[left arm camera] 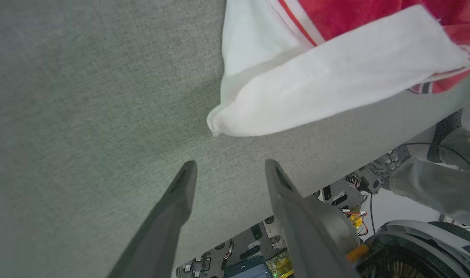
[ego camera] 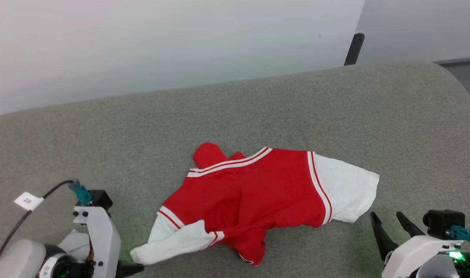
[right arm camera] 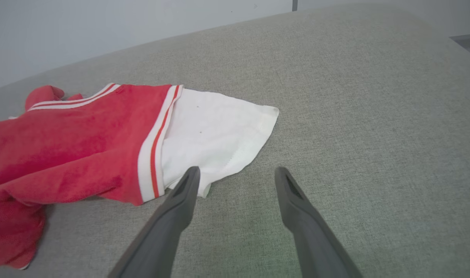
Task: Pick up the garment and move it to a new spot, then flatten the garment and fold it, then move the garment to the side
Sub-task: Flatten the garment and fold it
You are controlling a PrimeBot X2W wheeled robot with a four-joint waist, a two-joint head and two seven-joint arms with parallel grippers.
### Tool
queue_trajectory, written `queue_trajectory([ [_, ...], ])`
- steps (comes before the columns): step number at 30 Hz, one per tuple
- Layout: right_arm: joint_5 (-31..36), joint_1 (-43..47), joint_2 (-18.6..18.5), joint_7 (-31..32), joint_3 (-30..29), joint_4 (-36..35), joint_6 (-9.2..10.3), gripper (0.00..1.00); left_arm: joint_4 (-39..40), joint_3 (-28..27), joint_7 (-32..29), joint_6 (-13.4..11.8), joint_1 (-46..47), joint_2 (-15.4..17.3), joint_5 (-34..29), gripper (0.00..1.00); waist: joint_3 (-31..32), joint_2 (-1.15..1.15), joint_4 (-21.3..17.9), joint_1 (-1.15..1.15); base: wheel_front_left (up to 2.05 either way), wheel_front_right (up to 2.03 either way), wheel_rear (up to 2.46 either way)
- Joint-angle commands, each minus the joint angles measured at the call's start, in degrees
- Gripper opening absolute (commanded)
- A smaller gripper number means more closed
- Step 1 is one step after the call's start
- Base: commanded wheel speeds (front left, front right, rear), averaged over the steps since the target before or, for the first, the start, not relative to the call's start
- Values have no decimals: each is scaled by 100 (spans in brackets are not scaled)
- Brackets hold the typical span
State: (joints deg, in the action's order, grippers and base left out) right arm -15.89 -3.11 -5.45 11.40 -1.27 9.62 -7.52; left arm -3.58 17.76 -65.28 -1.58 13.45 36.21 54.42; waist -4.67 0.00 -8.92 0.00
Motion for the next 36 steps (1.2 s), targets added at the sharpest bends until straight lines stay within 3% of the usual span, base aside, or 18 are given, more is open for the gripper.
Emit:
queue_trajectory([
  [1, 21, 105, -35, 26, -10, -8, 6, 100, 34, -34, 15, -32, -51, 34, 6, 100, 134, 0, 42, 0, 0, 0, 0],
  [8, 37, 260, -63, 150, -18, -128, 5, 100, 152, -215, 164, -165, 155, -9, 10, 100, 340, 0, 99, 0, 0, 0, 0],
  [15, 2, 289, -90, 233, 29, -256, 5, 100, -453, -105, 754, -129, 551, -221, -431, 100, 342, 0, 71, 0, 0, 0, 0],
  [22, -1, 334, -115, 320, 45, -359, 5, 100, -1127, 159, 390, -109, 851, -430, -375, 100, 241, 0, -54, 0, 0, 0, 0],
  [30, -26, 295, -81, 354, 59, -413, 5, 100, -1669, 337, 524, -56, 1160, -556, -585, 100, 79, 0, -150, 0, 0, 0, 0],
  [36, -17, 265, -53, 353, 52, -417, 5, 100, -1906, 482, 19, -82, 1256, -568, -482, 100, -1, 0, -201, 0, 0, 0, 0],
])
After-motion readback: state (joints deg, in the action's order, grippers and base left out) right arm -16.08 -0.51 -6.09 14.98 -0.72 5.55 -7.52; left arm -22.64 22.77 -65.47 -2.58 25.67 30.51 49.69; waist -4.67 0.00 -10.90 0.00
